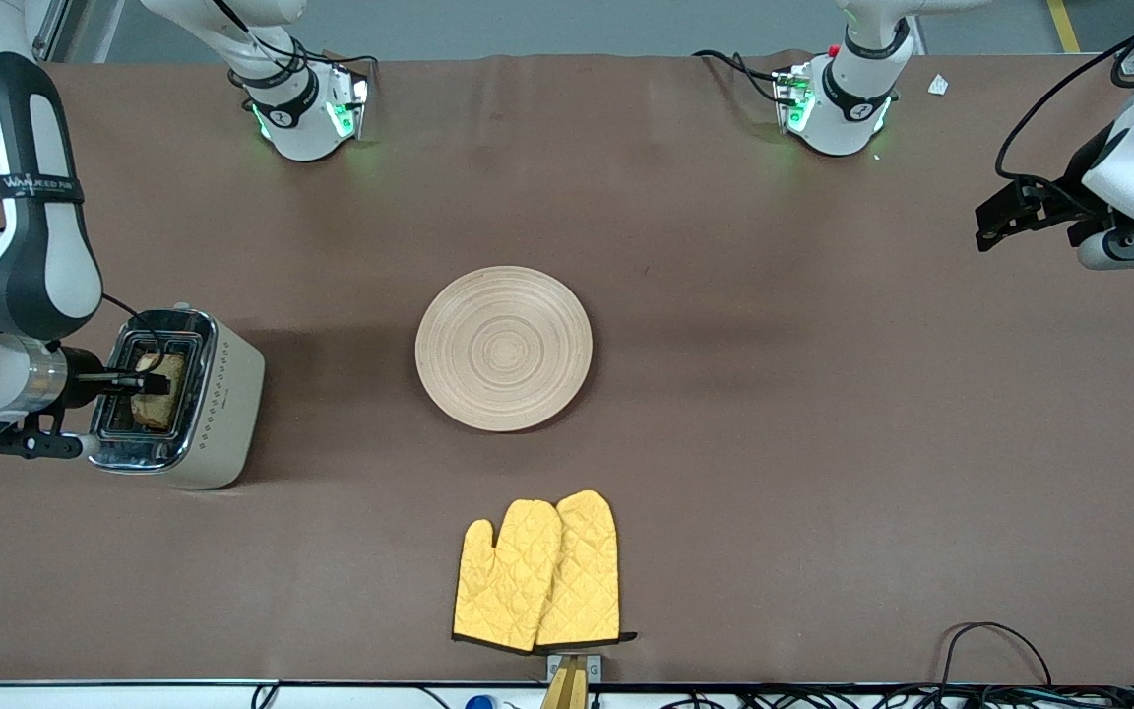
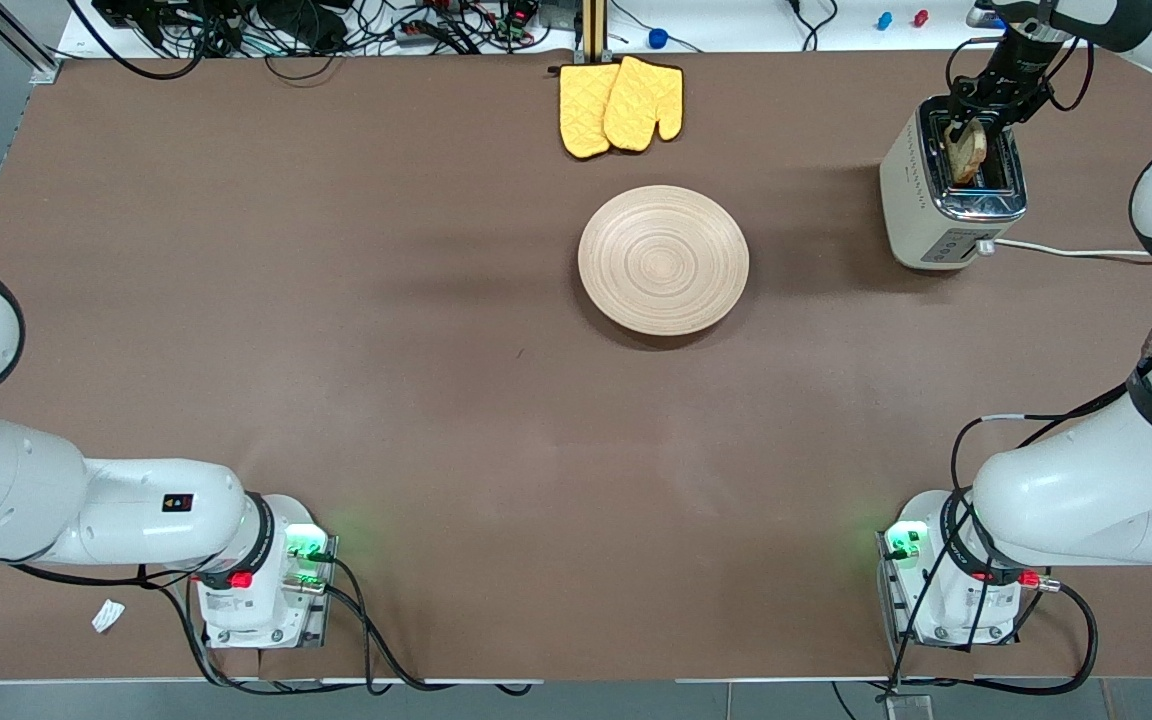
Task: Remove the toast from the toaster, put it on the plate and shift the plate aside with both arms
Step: 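Reach the right gripper down to the toast in the toaster, then grasp the toast with the right gripper and lift it out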
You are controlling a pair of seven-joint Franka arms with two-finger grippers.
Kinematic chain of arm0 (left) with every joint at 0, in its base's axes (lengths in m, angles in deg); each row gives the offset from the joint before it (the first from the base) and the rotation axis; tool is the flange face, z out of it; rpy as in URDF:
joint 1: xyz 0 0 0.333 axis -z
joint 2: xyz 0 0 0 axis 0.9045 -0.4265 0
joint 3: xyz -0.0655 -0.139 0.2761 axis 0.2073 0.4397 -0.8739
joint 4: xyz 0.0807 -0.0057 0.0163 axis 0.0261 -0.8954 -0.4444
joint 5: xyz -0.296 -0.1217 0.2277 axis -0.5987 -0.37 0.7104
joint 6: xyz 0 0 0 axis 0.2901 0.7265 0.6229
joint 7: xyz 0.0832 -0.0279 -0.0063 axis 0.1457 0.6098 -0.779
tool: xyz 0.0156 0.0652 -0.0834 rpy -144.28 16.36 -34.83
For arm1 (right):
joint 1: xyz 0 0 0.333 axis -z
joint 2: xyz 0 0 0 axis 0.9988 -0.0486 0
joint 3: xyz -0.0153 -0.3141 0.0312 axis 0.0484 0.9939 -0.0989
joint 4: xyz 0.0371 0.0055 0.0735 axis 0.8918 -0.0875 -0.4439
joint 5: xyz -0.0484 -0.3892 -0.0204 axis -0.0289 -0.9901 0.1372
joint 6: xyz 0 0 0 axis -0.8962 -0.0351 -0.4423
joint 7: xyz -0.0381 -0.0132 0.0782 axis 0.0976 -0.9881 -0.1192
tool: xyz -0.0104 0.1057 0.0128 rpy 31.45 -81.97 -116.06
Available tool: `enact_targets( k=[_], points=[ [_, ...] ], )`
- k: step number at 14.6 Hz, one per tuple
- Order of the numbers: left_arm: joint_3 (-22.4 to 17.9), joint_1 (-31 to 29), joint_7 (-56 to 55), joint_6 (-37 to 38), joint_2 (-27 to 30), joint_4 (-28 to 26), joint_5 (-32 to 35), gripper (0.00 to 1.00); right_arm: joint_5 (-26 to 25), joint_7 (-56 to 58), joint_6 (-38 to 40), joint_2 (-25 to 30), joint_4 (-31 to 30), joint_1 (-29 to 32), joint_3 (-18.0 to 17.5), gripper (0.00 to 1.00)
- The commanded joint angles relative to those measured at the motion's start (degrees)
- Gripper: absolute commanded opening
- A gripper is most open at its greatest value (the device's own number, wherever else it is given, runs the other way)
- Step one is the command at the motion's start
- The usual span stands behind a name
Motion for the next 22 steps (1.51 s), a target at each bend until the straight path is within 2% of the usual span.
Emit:
enact_targets(
  k=[1,3,4,8,10,12,14,17,19,21,22],
  points=[
    [-0.1,-0.1,0.8,1.2,-0.5,1.4,0.1,1.0,0.4,1.2,0.5,1.4,-0.8,1.3,-1.0,0.14],
    [-0.1,-0.1,0.8,1.2,-0.5,1.4,0.1,1.0,0.3,1.3,0.7,1.7,-0.2,1.1,-1.1,0.05],
    [-0.1,-0.1,0.8,1.2,-0.5,1.4,0.1,1.0,0.3,1.4,1.4,2.3,0.1,0.9,-1.1,0.04],
    [-0.1,-0.2,0.8,1.2,-0.5,1.4,0.1,1.0,0.3,1.8,9.2,6.5,6.4,-3.6,-1.6,0.04],
    [-0.1,-0.5,0.8,1.2,-0.5,1.4,0.1,1.0,0.5,1.2,13.1,7.1,8.9,-7.6,-1.7,0.04],
    [-0.1,-0.5,0.9,1.2,-0.5,1.4,0.2,1.0,1.1,0.9,13.6,6.9,9.6,-11.2,-1.7,0.04],
    [-0.1,-0.5,0.9,1.2,-0.5,1.4,0.1,1.0,7.3,-0.6,13.3,6.4,9.3,-13.7,-1.6,0.04],
    [-0.1,-0.6,0.8,1.2,-0.5,1.4,0.1,1.0,22.8,-3.0,13.0,4.2,6.8,-14.4,-1.6,0.04],
    [-0.1,-0.6,0.8,1.1,-0.6,1.4,0.2,1.0,31.9,-3.0,12.0,0.3,4.9,-15.3,-1.6,0.04],
    [-0.1,-0.6,0.8,1.0,-0.6,1.2,0.3,1.0,40.0,-3.0,7.5,-2.2,1.1,-18.0,-1.6,0.04],
    [-0.1,-0.6,0.8,1.0,-0.6,1.2,0.3,1.0,43.6,-3.0,2.7,-2.8,-1.9,-20.0,-1.6,0.05]
  ],
)
